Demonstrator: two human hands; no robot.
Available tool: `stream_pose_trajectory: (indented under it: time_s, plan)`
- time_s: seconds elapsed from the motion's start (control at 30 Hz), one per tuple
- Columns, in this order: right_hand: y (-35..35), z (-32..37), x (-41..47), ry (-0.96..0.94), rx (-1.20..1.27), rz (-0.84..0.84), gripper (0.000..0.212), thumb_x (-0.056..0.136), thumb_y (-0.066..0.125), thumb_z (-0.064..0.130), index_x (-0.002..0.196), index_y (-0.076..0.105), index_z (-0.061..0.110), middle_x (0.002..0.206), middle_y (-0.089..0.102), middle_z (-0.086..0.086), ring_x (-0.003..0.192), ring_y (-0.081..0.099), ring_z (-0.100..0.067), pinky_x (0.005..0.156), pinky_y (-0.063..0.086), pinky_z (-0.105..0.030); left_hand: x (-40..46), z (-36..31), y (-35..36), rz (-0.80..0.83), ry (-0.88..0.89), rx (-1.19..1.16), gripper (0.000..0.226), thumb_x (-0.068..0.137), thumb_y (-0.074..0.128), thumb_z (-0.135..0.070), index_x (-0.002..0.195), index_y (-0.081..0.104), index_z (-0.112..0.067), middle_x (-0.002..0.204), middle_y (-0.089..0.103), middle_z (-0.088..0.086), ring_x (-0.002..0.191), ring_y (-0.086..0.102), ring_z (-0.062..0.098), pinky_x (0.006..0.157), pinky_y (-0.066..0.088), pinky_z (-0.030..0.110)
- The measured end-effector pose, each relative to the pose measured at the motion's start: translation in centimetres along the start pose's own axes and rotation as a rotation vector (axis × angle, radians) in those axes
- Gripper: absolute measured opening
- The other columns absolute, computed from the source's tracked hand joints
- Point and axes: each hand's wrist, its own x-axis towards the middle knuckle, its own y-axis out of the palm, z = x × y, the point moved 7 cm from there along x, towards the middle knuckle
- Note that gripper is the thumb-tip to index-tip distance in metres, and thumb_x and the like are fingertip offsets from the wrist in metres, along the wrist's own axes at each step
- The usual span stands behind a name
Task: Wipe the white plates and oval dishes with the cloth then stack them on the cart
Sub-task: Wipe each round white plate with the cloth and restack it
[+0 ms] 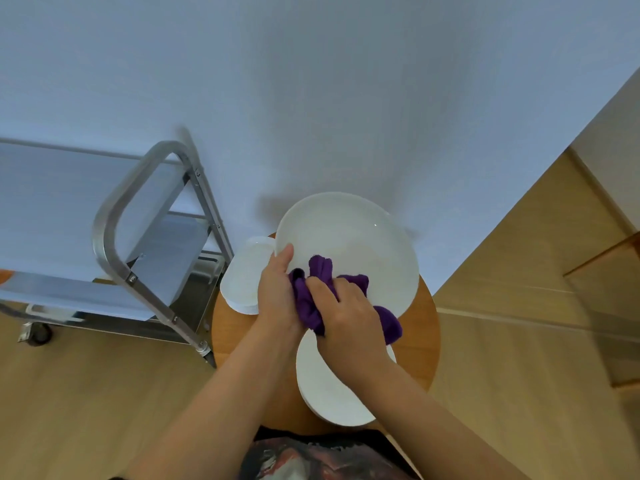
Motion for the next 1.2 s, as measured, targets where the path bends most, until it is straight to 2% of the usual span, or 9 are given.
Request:
stream_pose_trajectory:
  time_s: [0.17,0.33,0.47,0.63,0.73,0.83,0.9,1.07,1.2]
  plan:
    - [-0.6,-1.6,-1.2,-0.258,0.045,0.135,0.063,0.054,0.087,-0.001,0.111,0.060,0.007,0.086,0.067,-0.011,0.071,0.064,-0.021,0.050,0.048,-0.022,0.9,-3.1,0.0,0.154,-0.072,0.172,0.031,0.090,0.057,-0.022,0.119,0.057,-0.009,0.095,0.074,0.014,0.085,0.071,0.031,0.068,0.057,0.039]
    - [0.0,-2.0,-2.8,-0.384,0.057,0.172,0.072,0.058,0.085,0.002,0.116,0.045,0.013,0.091,0.069,-0.010,0.076,0.066,-0.021,0.056,0.051,-0.023,1.8,-3.3,-0.6,0.061,-0.117,0.186,0.038,0.095,0.051,-0.026,0.129,0.052,-0.008,0.103,0.068,0.018,0.093,0.064,0.035,0.083,0.050,0.047]
    - [0.5,-1.9,-2.0,-0.151,0.129,0.048,0.070,0.063,0.083,-0.002,0.119,0.044,0.013,0.093,0.067,-0.015,0.076,0.064,-0.026,0.051,0.055,-0.029,0.5,0.5,0.1,0.028,-0.147,0.031,0.041,0.084,0.065,-0.038,0.110,0.060,-0.006,0.092,0.073,0.015,0.079,0.072,0.032,0.066,0.059,0.041]
    - [-0.9,-2.1,-0.6,-0.017,0.246,0.065,0.053,0.067,0.079,-0.003,0.115,0.061,0.009,0.090,0.067,-0.003,0.075,0.063,-0.018,0.056,0.053,-0.025,0.0,0.4,0.4,0.140,-0.108,0.052,0.049,0.078,0.068,-0.045,0.110,0.059,-0.009,0.099,0.073,0.014,0.090,0.071,0.029,0.079,0.056,0.041]
    - [-3.0,-6.0,0.4,0.368,0.686,0.076,0.048,0.071,0.077,0.006,0.109,0.060,0.029,0.083,0.063,0.025,0.076,0.063,0.001,0.059,0.047,-0.010,0.2,-1.3,-0.5,0.276,0.002,0.325,0.060,0.071,0.059,-0.060,0.118,0.060,-0.023,0.121,0.065,0.012,0.110,0.063,0.030,0.096,0.048,0.048]
    - [-2.9,-8.1,0.3,0.574,1.128,0.189,0.052,0.062,0.079,0.011,0.107,0.061,0.031,0.087,0.067,0.012,0.071,0.067,-0.008,0.056,0.051,-0.017,2.2,-2.7,-3.4,0.036,0.091,0.730,0.061,0.082,0.042,-0.067,0.132,0.048,-0.031,0.137,0.052,0.002,0.123,0.051,0.026,0.105,0.039,0.050]
    - [-2.2,-8.0,0.3,0.613,1.405,0.250,0.052,0.064,0.073,0.003,0.112,0.062,0.020,0.079,0.067,0.001,0.054,0.063,-0.010,0.047,0.049,-0.020,3.3,-3.0,-4.6,-0.032,0.123,0.718,0.060,0.089,0.035,-0.065,0.138,0.041,-0.031,0.141,0.047,0.003,0.127,0.046,0.027,0.108,0.036,0.051]
    - [-0.4,-9.0,-0.3,0.771,1.619,0.243,0.047,0.067,0.067,0.005,0.113,0.061,0.011,0.095,0.072,-0.009,0.082,0.070,-0.024,0.064,0.056,-0.032,4.3,-3.0,-5.1,0.012,0.055,0.402,0.064,0.081,0.044,-0.073,0.120,0.062,-0.025,0.107,0.072,0.008,0.097,0.068,0.027,0.077,0.056,0.041]
    - [-0.4,-12.0,-1.1,1.007,1.503,-0.019,0.049,0.074,0.070,0.012,0.121,0.057,0.008,0.104,0.066,-0.011,0.092,0.064,-0.026,0.070,0.055,-0.035,4.6,-4.8,-5.7,-0.149,0.190,0.473,0.053,0.081,0.052,-0.068,0.102,0.067,-0.022,0.087,0.074,0.003,0.083,0.070,0.023,0.074,0.055,0.040]
